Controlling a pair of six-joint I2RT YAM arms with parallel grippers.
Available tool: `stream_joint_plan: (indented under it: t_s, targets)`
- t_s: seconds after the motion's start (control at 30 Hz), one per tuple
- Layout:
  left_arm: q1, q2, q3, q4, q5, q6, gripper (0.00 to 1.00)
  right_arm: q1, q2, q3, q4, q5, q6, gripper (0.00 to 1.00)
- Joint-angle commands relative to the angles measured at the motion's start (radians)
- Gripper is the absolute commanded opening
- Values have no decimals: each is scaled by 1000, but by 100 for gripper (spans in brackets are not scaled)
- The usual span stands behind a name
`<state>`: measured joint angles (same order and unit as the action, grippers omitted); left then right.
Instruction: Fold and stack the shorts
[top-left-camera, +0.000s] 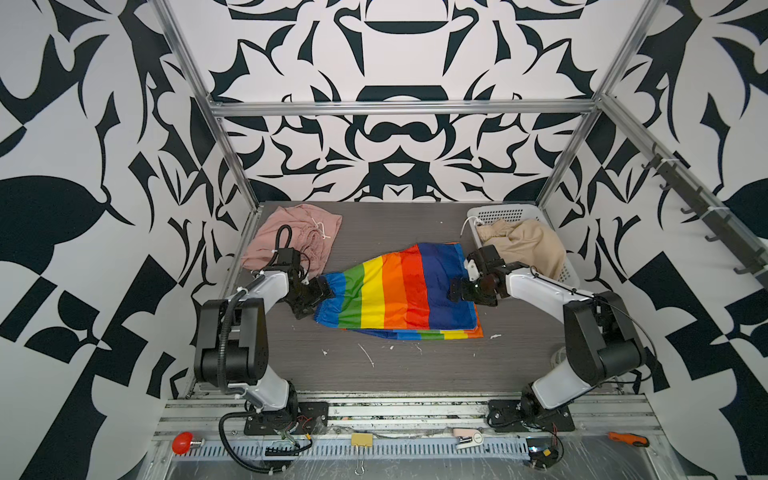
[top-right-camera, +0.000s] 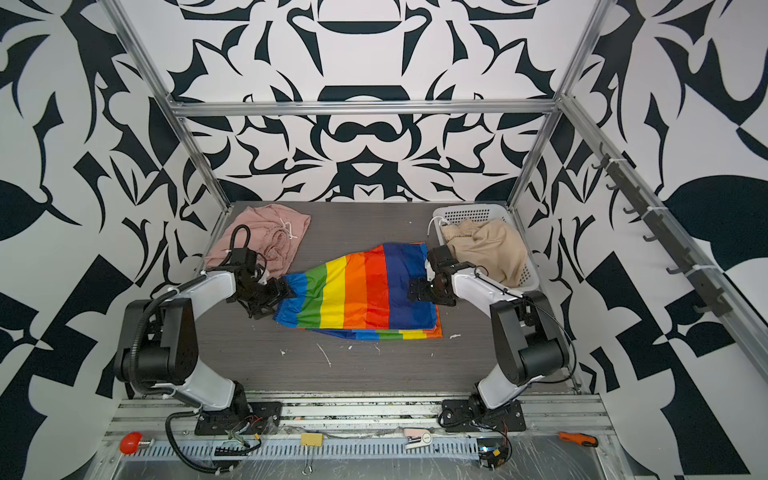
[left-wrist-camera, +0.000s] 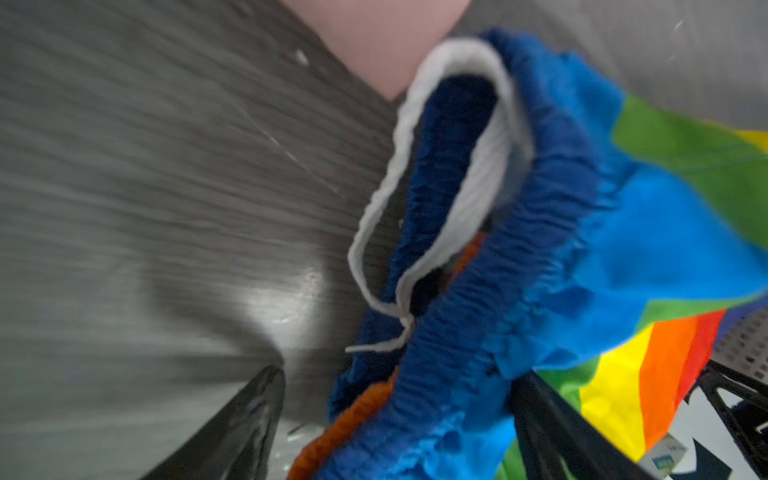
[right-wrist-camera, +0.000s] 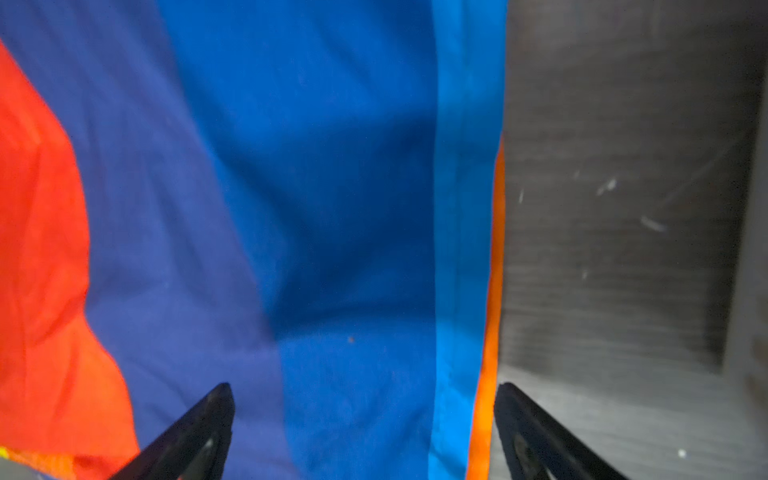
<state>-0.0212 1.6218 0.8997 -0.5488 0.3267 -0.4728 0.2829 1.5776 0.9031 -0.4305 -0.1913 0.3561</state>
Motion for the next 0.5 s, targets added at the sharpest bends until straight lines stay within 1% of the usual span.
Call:
stream_joint_plan:
  t_s: [0.0, 0.03, 0.07, 0.1, 0.17, 0.27, 0.33, 0.37, 0.47]
  targets:
    - [-30, 58, 38, -41, 37, 24, 86, 4, -31, -20, 26, -23, -4, 99]
    - [-43, 73, 43, -48, 31, 27, 86, 4, -31, -24, 31, -26, -3, 100]
    - [-56, 88, 50, -56, 21, 34, 80, 4, -31, -29, 33, -27, -2, 100]
    - [-72, 108, 61, -73, 9, 46, 77, 4, -31, -32, 37, -31, -2, 100]
    - [-105, 154, 84, -111, -8, 62, 73, 4, -31, -40, 43, -33, -2, 100]
    - [-141, 214, 115, -154, -29, 87, 52, 4, -32, -47, 53, -33, -1, 100]
    - [-155, 225, 117, -158, -35, 89, 33, 4, -34, -55, 62, -34, 0, 99]
    - [-163, 225, 118, -157, -43, 93, 27, 4, -34, -56, 63, -35, 0, 100]
    - [-205, 233, 153, -192, -101, 115, 20, 3, -33, -63, 72, -42, 0, 99]
